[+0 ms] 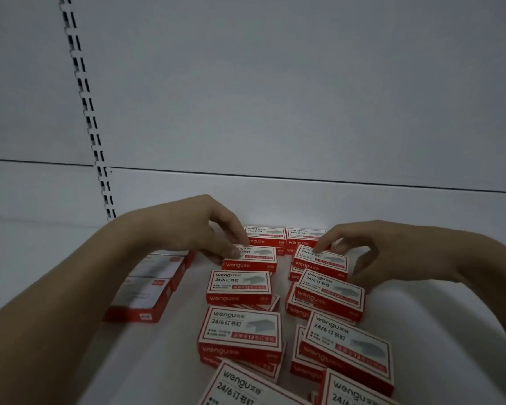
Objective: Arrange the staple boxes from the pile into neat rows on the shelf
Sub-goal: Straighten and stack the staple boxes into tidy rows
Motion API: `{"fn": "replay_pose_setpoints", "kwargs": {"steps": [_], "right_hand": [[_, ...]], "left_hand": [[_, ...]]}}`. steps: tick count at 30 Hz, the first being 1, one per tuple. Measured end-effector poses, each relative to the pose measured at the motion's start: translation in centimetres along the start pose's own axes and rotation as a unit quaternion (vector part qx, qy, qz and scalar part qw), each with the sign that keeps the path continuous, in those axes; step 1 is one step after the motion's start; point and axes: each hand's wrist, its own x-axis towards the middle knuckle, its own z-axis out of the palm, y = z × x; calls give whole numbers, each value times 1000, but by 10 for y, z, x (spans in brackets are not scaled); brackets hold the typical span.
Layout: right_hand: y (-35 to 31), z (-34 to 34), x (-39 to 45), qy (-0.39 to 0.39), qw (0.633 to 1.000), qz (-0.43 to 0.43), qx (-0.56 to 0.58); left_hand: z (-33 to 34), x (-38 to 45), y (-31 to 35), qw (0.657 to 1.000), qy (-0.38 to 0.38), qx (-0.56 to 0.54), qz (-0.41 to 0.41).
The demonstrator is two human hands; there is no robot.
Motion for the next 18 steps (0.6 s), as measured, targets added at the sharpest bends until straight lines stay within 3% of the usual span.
{"fn": "replay_pose_setpoints", "kwargs": {"steps": [9,18], "right_hand": [[-1,13,13,42,998,-28,-39],[4,-3,0,75,992,39,-95]], "left_hand": [[7,-2,0,999,10,35,0],[16,-1,-2,995,47,87,4]]}}
